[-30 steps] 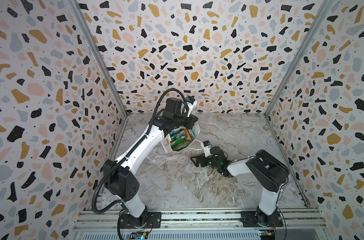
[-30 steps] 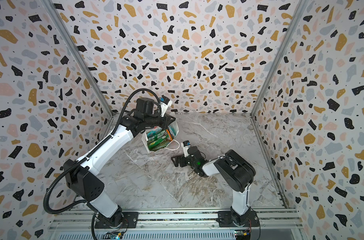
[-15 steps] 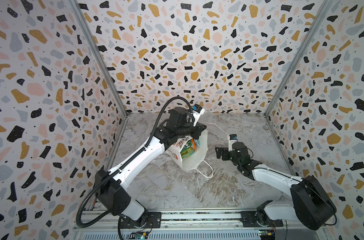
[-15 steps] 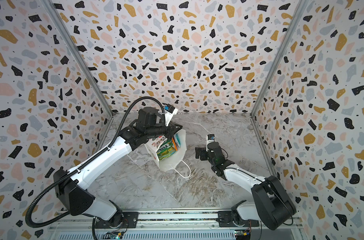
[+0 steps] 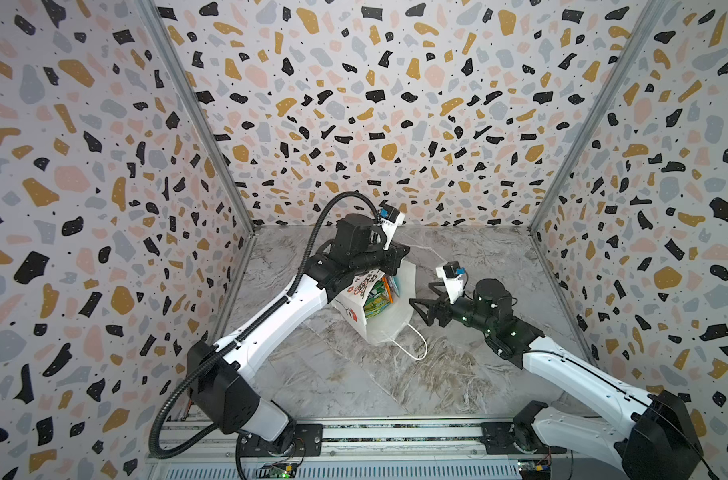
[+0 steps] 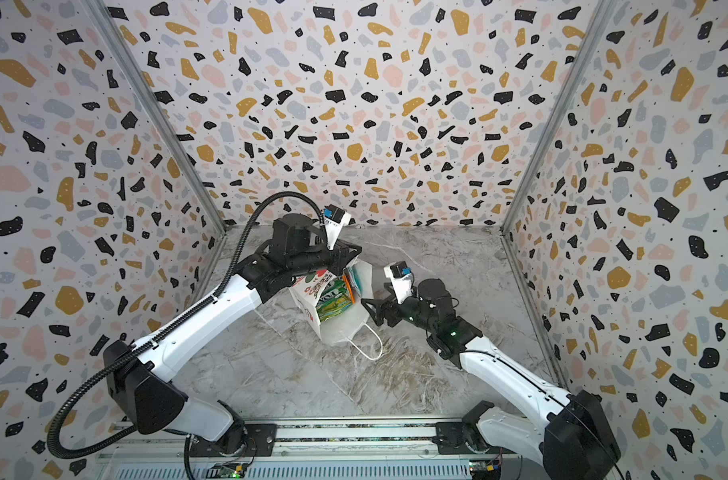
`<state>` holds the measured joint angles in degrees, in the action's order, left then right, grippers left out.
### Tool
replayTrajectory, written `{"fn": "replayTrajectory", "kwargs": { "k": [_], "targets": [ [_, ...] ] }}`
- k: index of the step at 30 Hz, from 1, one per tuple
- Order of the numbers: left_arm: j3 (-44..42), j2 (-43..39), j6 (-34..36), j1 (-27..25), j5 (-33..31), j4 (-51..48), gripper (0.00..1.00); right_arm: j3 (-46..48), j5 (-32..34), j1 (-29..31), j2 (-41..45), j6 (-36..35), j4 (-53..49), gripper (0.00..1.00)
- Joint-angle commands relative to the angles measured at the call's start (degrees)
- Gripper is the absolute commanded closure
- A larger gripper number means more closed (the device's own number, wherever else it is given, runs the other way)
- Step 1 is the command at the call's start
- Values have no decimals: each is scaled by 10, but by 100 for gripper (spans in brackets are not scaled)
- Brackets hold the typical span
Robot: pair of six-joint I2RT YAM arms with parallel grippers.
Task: Take the snacks out of the paper bag
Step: 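Grip the bag rim with the left gripper and tilt it open toward the right gripper, then insert the right gripper into the bag beside the orange snack packet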
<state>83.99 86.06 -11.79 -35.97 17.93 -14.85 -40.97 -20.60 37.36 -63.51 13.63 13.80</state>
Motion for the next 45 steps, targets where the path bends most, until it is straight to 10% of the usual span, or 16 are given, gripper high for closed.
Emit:
{"fn": "replayTrajectory", "kwargs": {
  "k": [1,27,45],
  "targets": [
    [-11,-8,-3,0,-21,45,100,-33,-50,33,-20,-36,-21,12],
    [-43,-41,37,0,-21,79,100,-176,259,112,-258,-72,-110,47],
    [-50,-56,40,0,2,80,100,-220,314,112,-344,-51,-38,69]
  ]
}}
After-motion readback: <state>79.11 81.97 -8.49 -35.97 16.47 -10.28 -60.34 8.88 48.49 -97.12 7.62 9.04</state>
